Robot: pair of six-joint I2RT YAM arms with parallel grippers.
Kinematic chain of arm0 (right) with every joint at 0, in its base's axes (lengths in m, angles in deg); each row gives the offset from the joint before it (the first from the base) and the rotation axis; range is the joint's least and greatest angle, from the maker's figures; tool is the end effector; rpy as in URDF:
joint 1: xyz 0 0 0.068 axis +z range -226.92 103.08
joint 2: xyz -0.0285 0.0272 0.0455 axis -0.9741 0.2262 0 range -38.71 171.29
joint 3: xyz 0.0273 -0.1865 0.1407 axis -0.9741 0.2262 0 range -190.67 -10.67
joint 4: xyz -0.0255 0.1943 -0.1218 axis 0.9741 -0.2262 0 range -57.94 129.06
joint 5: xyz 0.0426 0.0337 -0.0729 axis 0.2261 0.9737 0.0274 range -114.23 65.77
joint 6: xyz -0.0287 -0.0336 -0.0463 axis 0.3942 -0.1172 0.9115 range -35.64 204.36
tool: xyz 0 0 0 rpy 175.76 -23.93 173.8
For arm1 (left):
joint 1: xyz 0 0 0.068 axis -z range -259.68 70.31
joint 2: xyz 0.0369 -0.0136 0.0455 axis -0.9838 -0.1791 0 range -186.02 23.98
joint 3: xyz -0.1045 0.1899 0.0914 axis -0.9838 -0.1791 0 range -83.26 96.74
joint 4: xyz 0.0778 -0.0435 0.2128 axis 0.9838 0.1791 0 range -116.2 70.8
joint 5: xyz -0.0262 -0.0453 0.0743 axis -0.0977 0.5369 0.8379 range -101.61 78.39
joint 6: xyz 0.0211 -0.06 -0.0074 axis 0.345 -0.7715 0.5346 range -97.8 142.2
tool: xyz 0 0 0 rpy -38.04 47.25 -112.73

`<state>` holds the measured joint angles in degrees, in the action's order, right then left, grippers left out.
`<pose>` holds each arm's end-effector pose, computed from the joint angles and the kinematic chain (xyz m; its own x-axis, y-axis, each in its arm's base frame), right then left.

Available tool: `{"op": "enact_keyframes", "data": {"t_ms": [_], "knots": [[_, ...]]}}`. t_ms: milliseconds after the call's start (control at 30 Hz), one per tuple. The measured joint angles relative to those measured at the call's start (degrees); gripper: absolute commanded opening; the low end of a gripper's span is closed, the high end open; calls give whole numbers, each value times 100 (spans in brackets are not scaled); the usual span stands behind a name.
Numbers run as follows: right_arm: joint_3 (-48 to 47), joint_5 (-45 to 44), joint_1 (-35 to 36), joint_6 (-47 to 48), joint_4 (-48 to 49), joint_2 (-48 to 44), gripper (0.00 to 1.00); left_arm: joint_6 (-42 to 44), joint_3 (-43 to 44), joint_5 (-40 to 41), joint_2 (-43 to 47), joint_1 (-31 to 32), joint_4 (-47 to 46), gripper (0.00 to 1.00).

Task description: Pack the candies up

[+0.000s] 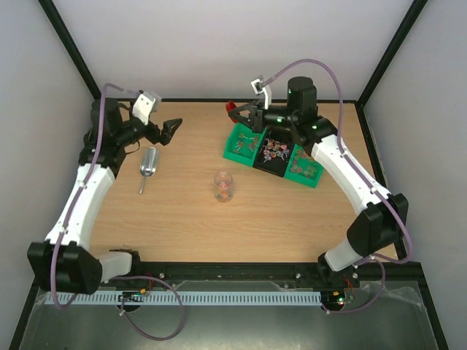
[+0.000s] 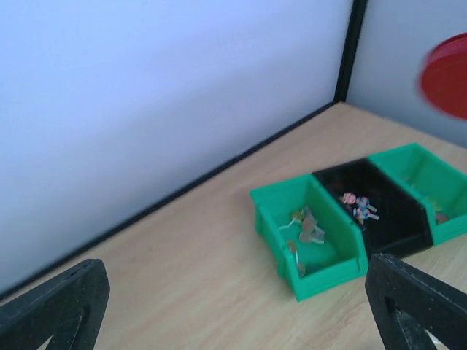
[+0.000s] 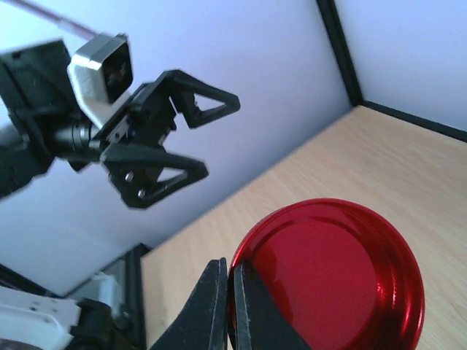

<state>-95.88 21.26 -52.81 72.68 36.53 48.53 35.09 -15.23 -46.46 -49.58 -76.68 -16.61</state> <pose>0.2882 0.1678 0.3820 -0.2603 0.0390 -0.9647 -0.9013 0.3486 0.2573 0.2819 -0.0432 0.3386 -0.1215 0.1896 -0.9743 0.6371 0.7676 0.0699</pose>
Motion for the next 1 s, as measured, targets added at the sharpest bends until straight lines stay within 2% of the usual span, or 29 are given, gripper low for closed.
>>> {"op": "enact_keyframes", "data": {"t_ms": [100, 200, 400, 533, 700, 800, 1000], "knots": [[-9, 577, -9, -990, 890, 262, 1, 70, -190, -114, 461, 173, -323, 99], [2, 1163, -17, -2404, 2262, 654, 1, 267, -271, -85, 640, 693, -730, 99], [125, 2013, -17, -4419, 4065, 1078, 1, 1086, -1580, 330, 1248, 1834, -2068, 99], [356, 2522, -17, -5847, 5466, 1182, 1, 1515, -2050, 785, 1233, 2282, -2782, 99], [535, 2879, -15, -6548, 6039, 1180, 1, 1921, -2238, 1244, 1143, 2643, -3676, 99], [564, 3023, -9, -6684, 6102, 1174, 1, 2083, -2251, 1456, 1019, 2857, -4148, 99], [579, 3150, 22, -6721, 6094, 1132, 1, 2310, -2251, 1515, 822, 3056, -4520, 99]]}}
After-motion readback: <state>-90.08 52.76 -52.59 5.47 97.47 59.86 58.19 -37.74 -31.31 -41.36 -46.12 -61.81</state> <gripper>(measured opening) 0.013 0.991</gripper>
